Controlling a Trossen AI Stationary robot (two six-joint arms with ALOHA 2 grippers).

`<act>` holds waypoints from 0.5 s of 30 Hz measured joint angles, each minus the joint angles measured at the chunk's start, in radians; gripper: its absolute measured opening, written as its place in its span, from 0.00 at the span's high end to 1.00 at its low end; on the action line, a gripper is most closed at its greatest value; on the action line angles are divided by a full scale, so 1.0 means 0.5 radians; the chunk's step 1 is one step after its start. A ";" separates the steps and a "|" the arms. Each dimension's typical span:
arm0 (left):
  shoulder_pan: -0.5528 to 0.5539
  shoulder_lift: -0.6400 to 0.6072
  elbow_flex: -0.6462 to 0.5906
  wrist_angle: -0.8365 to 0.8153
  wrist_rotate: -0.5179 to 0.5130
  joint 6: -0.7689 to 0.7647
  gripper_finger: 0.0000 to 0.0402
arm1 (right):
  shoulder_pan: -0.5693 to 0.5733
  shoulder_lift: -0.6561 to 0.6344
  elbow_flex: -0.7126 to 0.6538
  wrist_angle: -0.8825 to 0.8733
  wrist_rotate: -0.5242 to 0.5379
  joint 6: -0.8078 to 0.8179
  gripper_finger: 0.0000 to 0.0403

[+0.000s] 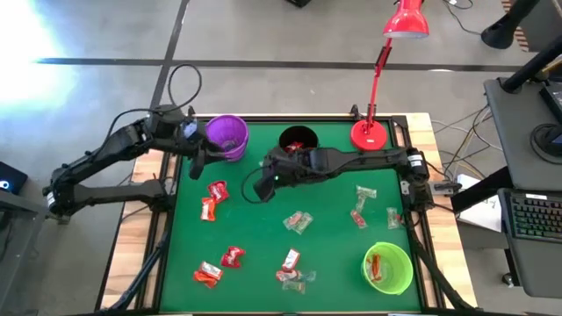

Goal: Sort candy
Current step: Put the green gummy into the violet bucket

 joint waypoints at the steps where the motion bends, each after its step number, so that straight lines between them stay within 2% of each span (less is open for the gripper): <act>1: 0.000 0.025 0.000 0.039 0.000 -0.030 0.70 | -0.010 0.000 0.048 0.008 0.017 -0.053 0.97; 6: 0.002 0.127 0.000 0.177 0.002 -0.152 0.70 | -0.084 0.000 0.219 0.013 0.056 -0.256 0.97; 15: 0.002 0.278 0.000 0.527 0.002 -0.306 0.70 | -0.175 0.002 0.304 0.067 0.040 -0.413 0.97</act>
